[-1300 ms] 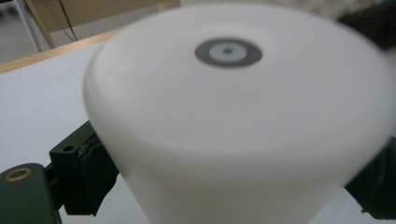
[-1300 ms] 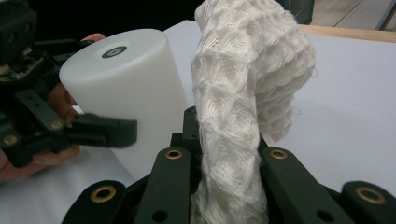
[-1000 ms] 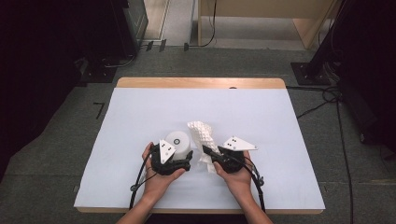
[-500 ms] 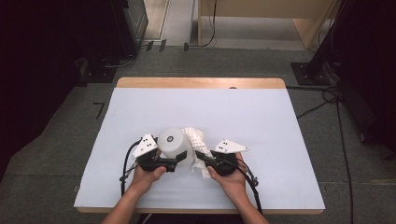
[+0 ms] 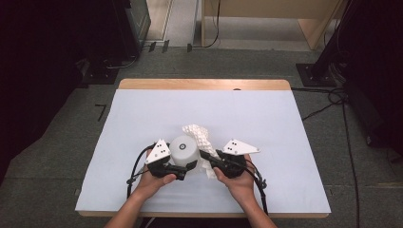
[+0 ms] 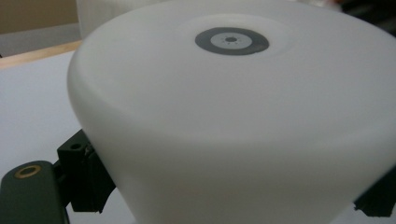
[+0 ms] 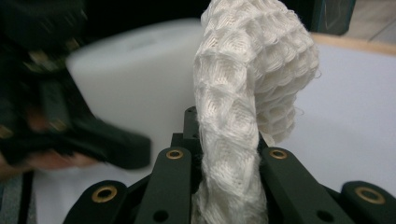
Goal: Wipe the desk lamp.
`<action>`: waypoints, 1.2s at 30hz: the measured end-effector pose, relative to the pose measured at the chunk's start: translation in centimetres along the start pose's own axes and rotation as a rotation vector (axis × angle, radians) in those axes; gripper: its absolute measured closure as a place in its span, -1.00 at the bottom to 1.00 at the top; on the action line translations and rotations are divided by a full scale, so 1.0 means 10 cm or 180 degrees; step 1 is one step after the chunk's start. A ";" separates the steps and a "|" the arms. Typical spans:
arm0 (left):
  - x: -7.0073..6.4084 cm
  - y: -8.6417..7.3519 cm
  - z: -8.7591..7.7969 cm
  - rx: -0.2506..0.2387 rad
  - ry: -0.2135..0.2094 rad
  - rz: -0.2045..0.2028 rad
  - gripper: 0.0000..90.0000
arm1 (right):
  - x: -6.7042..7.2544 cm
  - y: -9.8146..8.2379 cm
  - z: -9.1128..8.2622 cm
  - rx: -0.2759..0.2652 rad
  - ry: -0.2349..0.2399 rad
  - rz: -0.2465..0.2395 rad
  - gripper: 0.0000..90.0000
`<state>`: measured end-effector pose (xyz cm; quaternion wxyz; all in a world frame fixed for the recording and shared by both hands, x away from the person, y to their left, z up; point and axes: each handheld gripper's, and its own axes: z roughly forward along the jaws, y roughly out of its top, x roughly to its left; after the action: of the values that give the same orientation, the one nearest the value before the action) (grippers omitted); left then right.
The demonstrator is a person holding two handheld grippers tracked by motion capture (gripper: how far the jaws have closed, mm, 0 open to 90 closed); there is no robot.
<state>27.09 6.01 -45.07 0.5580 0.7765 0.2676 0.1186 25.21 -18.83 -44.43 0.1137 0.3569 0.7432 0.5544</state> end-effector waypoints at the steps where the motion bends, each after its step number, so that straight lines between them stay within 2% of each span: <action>1: 0.01 0.00 0.00 -0.0011 0.0022 -0.0013 -0.81 | -0.01 -0.03 0.03 0.0057 -0.0007 0.0021 0.77; 3: 0.03 0.00 0.01 -0.0006 0.0068 -0.0041 -0.81 | -0.05 -0.12 0.10 0.0182 -0.0017 0.0073 0.77; 6: 0.05 -0.02 0.05 0.0032 0.0135 -0.0022 -0.81 | -0.08 -0.15 0.14 0.0235 -0.0053 0.0088 0.77; 11: 0.02 -0.05 0.11 0.0161 0.0273 0.0058 -0.81 | -0.06 -0.06 0.03 0.0055 -0.0057 0.0070 0.77; 14: 0.00 -0.04 0.09 0.0101 0.0255 0.0041 -0.81 | -0.03 -0.03 -0.01 -0.0019 -0.0034 0.0047 0.77; 18: 0.03 0.01 0.01 -0.0079 0.0176 -0.0077 -0.81 | -0.01 -0.11 0.07 0.0133 -0.0036 0.0030 0.77; 20: 0.06 0.01 -0.01 -0.0083 0.0161 -0.0130 -0.81 | -0.03 -0.14 0.12 0.0203 -0.0031 0.0057 0.77; 22: 0.06 0.00 0.02 -0.0016 0.0245 -0.0102 -0.81 | -0.02 -0.13 0.12 0.0207 -0.0033 0.0068 0.77; 23: 0.04 -0.01 0.06 0.0077 0.0307 -0.0057 -0.81 | -0.01 -0.11 0.11 0.0177 -0.0019 0.0055 0.77; 27: 0.01 -0.02 0.10 0.0138 0.0323 0.0000 -0.81 | 0.03 -0.01 0.01 0.0034 -0.0010 0.0018 0.77; 30: -0.01 0.00 0.12 0.0099 0.0320 -0.0046 -0.81 | 0.00 -0.01 0.00 -0.0025 0.0015 0.0074 0.77; 34: -0.01 0.04 0.06 -0.0051 0.0289 -0.0027 -0.81 | -0.07 -0.12 0.08 0.0124 0.0029 0.0175 0.77; 36: 0.01 0.04 0.06 -0.0059 0.0300 -0.0014 -0.81 | -0.07 -0.16 0.12 0.0209 0.0011 0.0165 0.77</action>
<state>27.54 5.51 -44.88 0.5522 0.7643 0.2941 0.1563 25.74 -18.63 -46.45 0.0862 0.3787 0.7517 0.5330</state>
